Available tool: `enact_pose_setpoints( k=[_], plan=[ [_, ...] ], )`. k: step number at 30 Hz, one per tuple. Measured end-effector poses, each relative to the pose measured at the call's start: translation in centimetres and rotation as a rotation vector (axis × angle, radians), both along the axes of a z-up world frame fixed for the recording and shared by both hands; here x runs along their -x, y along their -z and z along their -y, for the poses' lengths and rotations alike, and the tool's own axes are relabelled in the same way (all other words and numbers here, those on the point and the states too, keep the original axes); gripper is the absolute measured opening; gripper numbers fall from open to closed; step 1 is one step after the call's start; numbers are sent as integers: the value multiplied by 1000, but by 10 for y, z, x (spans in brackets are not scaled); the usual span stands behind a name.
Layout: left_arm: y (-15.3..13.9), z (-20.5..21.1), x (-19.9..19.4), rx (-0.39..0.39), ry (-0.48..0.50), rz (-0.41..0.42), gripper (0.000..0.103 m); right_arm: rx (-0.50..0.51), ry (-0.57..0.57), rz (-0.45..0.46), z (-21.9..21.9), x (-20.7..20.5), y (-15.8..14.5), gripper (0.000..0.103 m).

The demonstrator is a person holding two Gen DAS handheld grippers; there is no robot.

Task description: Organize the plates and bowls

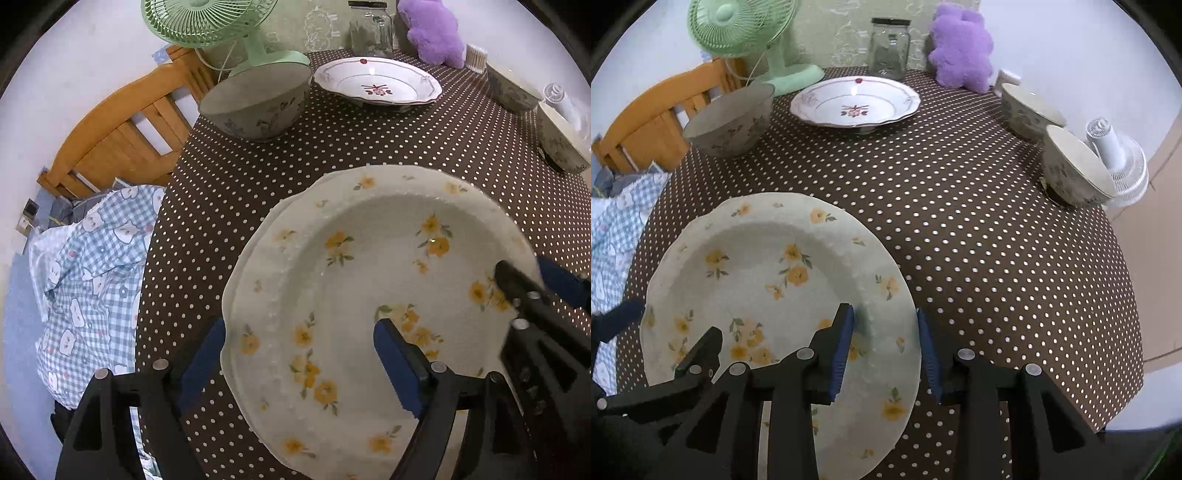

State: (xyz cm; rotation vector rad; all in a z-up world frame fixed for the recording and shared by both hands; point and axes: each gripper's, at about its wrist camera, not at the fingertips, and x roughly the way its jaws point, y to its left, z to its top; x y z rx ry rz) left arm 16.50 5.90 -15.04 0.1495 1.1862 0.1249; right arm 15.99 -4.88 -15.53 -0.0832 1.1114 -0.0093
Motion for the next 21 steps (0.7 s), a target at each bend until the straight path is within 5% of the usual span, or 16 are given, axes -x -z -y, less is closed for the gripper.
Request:
enact_pose_setpoints(
  k=[17,21],
  plan=[
    [-17,-12,-5,98,-1,34,84,-40,6,-2,4,-10,-15,42],
    [-34,-14,-6,116,11,71,84,-50,26,37,10,-9,-37,62]
  ],
)
